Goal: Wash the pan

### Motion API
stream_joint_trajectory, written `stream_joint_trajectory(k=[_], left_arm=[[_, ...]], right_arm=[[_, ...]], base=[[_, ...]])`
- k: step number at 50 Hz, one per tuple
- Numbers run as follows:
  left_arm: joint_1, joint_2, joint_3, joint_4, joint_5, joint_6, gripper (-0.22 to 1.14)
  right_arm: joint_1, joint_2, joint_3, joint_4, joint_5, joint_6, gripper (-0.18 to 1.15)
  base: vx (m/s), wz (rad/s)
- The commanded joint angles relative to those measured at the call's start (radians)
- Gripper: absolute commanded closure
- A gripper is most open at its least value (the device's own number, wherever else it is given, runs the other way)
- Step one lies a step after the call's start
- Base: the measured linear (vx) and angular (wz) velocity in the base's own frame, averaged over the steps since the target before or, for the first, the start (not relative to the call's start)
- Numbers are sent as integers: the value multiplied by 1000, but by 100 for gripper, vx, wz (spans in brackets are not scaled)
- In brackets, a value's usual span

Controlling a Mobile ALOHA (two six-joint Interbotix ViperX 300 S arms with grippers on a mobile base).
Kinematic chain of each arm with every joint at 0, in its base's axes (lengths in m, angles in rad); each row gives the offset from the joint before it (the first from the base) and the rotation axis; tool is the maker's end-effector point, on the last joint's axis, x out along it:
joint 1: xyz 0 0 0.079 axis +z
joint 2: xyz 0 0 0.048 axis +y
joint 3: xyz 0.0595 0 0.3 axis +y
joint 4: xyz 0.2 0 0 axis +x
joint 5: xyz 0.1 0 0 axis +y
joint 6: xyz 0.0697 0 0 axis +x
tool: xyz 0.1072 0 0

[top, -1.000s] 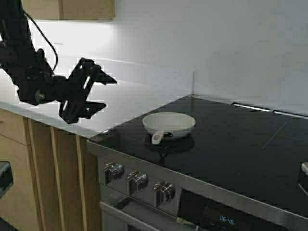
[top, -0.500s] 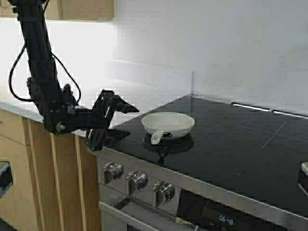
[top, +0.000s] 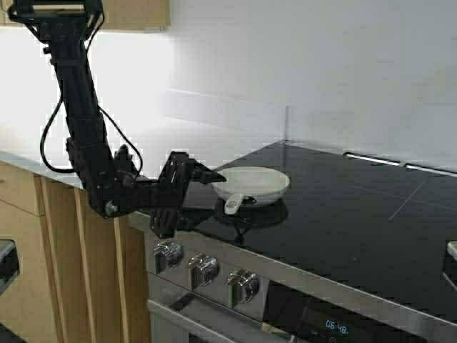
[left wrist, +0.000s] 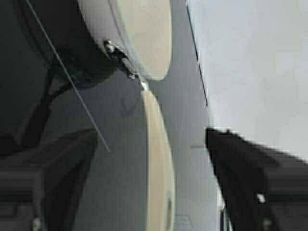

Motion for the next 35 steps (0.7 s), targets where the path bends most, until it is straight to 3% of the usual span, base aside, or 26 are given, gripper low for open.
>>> stream_joint_trajectory(k=[1, 35], left_arm=[[-37, -5, -52, -5, 11, -18, -9], [-117, 104, -282, -58, 83, -130, -8]], right_arm=[[2, 5, -9, -2, -3, 0, 90], [2, 5, -8, -2, -3, -2, 90]], base=[[0, 0], [0, 0]])
